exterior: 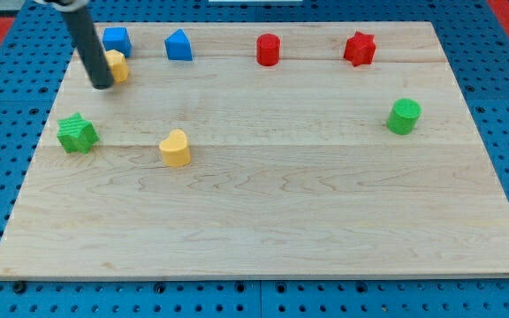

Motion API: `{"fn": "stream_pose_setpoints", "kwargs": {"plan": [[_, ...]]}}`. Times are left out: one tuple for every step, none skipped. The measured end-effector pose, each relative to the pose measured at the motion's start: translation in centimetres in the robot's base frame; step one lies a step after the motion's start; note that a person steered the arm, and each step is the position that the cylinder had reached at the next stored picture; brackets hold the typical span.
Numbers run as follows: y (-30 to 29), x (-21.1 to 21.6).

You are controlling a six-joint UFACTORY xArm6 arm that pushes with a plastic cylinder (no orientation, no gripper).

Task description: Slide the hexagon parallel to the left of the green circle

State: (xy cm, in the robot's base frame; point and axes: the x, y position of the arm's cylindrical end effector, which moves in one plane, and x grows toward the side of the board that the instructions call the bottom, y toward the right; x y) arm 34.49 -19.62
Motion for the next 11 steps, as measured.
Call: {"fn": "stream_pose_setpoints", "kwargs": {"plan": [[-3.3, 1.3], [-7.1, 1.1], [-7.9, -4.4], [-7.2, -7.0], [2.6, -3.4], [13.3, -1.8], [22.1, -0.9], [17.9, -2.6], [11.0, -3.7], [7.2, -0.7], [11.6, 3.5]]}}
